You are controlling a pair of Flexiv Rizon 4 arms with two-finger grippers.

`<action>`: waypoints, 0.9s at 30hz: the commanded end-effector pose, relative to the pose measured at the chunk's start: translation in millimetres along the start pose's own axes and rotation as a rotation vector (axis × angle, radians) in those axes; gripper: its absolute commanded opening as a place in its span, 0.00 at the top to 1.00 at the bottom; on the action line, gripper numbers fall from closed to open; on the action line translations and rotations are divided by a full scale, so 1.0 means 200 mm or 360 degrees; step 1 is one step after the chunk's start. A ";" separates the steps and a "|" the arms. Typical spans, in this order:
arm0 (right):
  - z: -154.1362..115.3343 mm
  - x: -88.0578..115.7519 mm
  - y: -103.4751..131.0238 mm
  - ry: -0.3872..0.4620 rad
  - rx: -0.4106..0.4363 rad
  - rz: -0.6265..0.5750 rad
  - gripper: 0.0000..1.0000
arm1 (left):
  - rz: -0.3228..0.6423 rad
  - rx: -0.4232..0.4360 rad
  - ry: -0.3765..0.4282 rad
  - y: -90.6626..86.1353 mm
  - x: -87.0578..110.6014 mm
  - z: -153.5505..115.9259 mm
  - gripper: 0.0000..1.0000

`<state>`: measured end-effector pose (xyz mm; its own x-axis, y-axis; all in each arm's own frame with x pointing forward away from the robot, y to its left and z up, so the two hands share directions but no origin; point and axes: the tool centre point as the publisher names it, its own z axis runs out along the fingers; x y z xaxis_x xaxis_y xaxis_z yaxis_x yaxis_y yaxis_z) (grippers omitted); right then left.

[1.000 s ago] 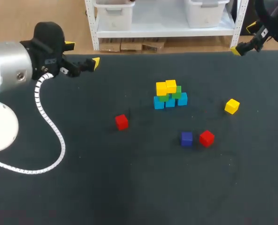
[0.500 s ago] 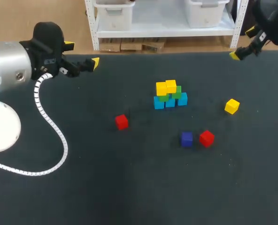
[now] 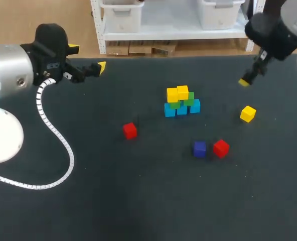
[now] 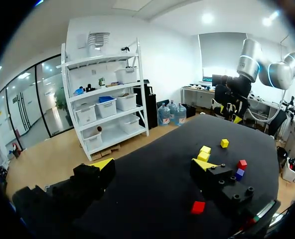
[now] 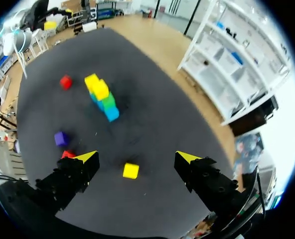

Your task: Place the blue cubes, place green cubes on the blue cubes, place the yellow cubes on the green cubes, then place the red cubes on the yellow cubes, and place purple cube on the red cubes.

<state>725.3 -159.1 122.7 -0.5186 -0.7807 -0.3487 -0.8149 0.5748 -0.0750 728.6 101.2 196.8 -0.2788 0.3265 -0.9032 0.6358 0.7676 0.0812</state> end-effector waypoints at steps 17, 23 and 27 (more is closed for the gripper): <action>0.42 0.25 0.08 0.0321 -0.0173 0.0129 0.00 | 0.0001 0.0015 -0.0014 0.01 0.01 0.00 0.00; 0.49 0.29 0.07 0.0373 -0.0224 0.0125 0.00 | 0.0001 0.0015 -0.0014 0.01 0.01 0.00 0.00; 0.51 0.32 0.05 0.0388 -0.0220 0.0138 0.00 | 0.0001 0.0015 -0.0014 0.01 0.01 0.00 0.00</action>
<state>703.6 -176.8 8.5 -0.6205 -0.7755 -0.1167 -0.7840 0.6171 0.0678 728.8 101.2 196.7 -0.2788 0.3255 -0.9035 0.6362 0.7673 0.0801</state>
